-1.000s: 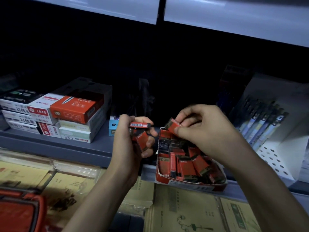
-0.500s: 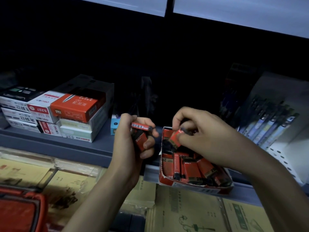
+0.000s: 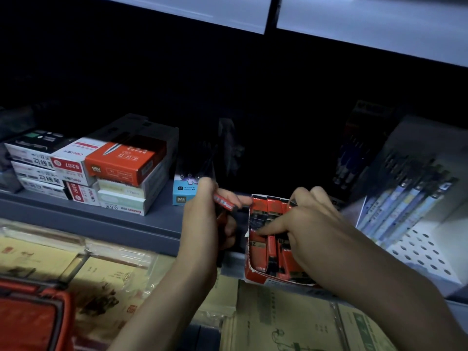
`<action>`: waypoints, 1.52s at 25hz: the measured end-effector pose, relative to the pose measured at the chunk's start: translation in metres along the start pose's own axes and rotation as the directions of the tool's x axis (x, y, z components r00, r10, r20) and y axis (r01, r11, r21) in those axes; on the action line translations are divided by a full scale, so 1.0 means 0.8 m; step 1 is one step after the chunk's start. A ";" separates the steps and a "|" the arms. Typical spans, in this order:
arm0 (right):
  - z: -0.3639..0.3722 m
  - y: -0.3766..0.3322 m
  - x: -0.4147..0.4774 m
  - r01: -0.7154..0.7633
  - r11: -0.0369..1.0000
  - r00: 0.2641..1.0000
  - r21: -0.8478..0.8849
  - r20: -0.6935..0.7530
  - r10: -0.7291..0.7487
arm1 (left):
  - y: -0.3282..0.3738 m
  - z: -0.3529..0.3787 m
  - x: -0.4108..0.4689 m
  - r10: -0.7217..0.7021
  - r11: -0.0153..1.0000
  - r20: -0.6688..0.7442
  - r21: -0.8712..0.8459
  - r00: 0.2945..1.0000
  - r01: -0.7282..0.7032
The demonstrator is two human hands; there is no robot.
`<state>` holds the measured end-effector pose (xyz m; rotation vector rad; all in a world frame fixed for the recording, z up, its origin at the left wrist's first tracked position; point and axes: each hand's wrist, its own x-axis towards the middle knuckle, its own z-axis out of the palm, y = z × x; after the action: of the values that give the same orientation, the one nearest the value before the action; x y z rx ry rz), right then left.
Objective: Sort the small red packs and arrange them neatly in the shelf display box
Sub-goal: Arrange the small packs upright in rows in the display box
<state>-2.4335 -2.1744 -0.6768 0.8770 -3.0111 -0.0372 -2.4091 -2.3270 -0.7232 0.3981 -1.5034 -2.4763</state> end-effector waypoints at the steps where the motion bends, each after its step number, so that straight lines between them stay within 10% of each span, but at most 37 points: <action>1: 0.000 0.000 0.001 0.003 1.000 1.000 -0.010 -0.005 -0.003 | -0.001 0.001 -0.002 -0.002 0.998 -0.023 0.057 1.000 0.004; 9: -0.010 0.014 0.003 -0.005 0.971 0.995 0.238 -0.091 0.027 | 0.003 0.007 -0.007 -0.038 0.993 -0.031 0.109 0.999 0.041; 15: -0.027 0.017 0.012 -0.114 0.588 0.982 0.800 0.002 0.187 | 0.004 0.007 -0.005 -0.040 0.992 -0.041 0.116 0.998 0.044; 38: 0.010 0.006 0.022 -0.171 0.802 0.958 0.572 -0.093 0.271 | -0.001 0.006 -0.004 -0.023 0.992 -0.042 0.119 0.999 0.028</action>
<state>-2.4509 -2.1792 -0.6845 0.4821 -2.9571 0.9187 -2.4078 -2.3221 -0.7213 0.4890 -1.6453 -2.3890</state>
